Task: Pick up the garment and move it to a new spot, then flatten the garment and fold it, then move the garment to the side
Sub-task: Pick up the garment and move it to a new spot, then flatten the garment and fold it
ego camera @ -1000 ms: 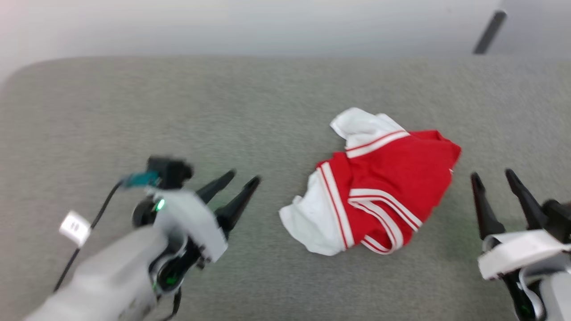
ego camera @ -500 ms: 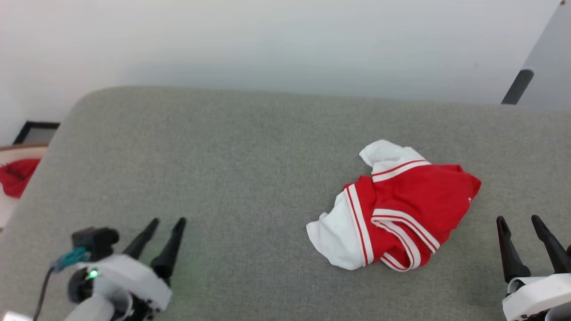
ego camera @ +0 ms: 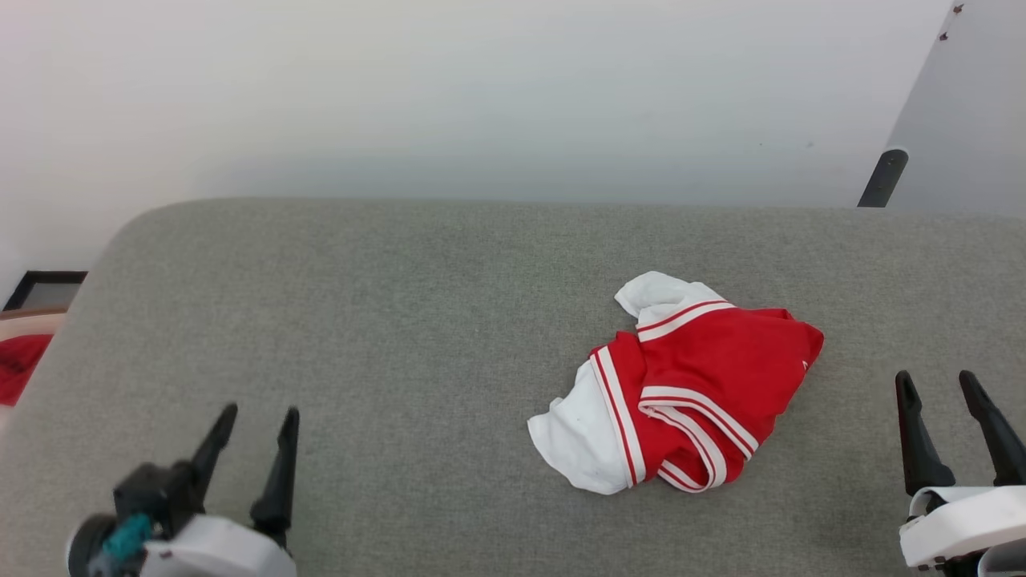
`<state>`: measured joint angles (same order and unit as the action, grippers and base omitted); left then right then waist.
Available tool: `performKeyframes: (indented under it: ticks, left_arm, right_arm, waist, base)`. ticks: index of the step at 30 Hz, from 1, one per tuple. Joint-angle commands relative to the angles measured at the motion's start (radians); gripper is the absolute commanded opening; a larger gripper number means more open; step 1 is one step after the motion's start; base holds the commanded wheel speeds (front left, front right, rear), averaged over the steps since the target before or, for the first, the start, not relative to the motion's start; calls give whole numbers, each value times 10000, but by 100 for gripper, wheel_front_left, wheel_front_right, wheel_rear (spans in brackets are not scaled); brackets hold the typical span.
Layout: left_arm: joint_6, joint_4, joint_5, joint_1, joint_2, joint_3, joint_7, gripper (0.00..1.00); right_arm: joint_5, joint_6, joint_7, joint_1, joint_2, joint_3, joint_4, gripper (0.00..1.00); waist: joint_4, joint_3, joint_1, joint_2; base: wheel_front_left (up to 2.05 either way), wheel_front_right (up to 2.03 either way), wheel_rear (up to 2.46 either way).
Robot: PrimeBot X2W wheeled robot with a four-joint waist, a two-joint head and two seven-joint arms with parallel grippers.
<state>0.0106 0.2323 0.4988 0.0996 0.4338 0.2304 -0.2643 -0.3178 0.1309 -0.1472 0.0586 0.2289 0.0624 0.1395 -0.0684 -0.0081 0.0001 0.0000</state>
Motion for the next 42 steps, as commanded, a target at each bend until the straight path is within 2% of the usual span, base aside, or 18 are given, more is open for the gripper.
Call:
performKeyframes:
  ticks: [1, 7, 18, 24, 27, 29, 33, 36, 39, 42]
  left_arm:
    - [84, -41, -220, -289, -177, -211, 6, 100]
    - [462, 283, -734, -708, -636, -766, 6, 100]
    - [870, 341, -1308, -509, -1003, -1349, 6, 100]
    - [1110, 177, -1003, 990, -804, -1031, 279, 100]
    - [1194, 374, -495, 2375, -637, -295, 1614, 100]
    - [1200, 632, 326, 3264, -561, 486, 2917, 100]
    - [1201, 953, 2796, 4848, -270, 2470, 6023, 100]
    - [1191, 1312, 4418, 5730, -26, 3359, 7998, 100]
    - [1192, 1709, 5613, 6336, -81, 3892, 9289, 100]
    - [1193, 1996, 5905, 6634, 92, 4283, 9857, 100]
  right_arm:
    - [-67, -3, -83, -21, -63, 44, 55, 100]
    - [-40, -3, -191, -157, -117, 18, 211, 100]
    - [-23, -3, -137, -35, -138, -31, 205, 100]
    - [-54, -3, -78, 166, -172, -79, 126, 100]
    - [-64, -3, -87, 393, -188, -125, 25, 100]
    - [-75, -3, -126, 569, -212, -238, 19, 100]
    - [-121, -3, -240, 977, -260, -459, 112, 100]
    - [-153, -3, -372, 1313, -313, -643, 241, 100]
    - [-212, -3, -538, 1594, -353, -705, 439, 100]
    - [-251, -3, -661, 1783, -411, -792, 558, 100]
  waist:
    - [-24, -17, -1, 0]
    - [-2, -9, -1, 0]
    - [20, 30, -1, 0]
    - [48, 312, -1, 0]
    - [11, 696, -1, 0]
    - [-71, 967, -1, 0]
    - [-307, 1539, -1, 0]
    - [-595, 1988, -1, 0]
    - [-882, 2354, -1, 0]
    - [-1102, 2585, -1, 0]
  base:
    - [0, 0, 0]
    - [0, 0, 0]
    - [0, 0, 0]
    - [0, 0, 0]
    - [0, 0, 0]
    - [0, 0, 0]
    - [0, 0, 0]
    - [0, 0, 0]
    - [0, 0, 0]
    - [0, 0, 0]
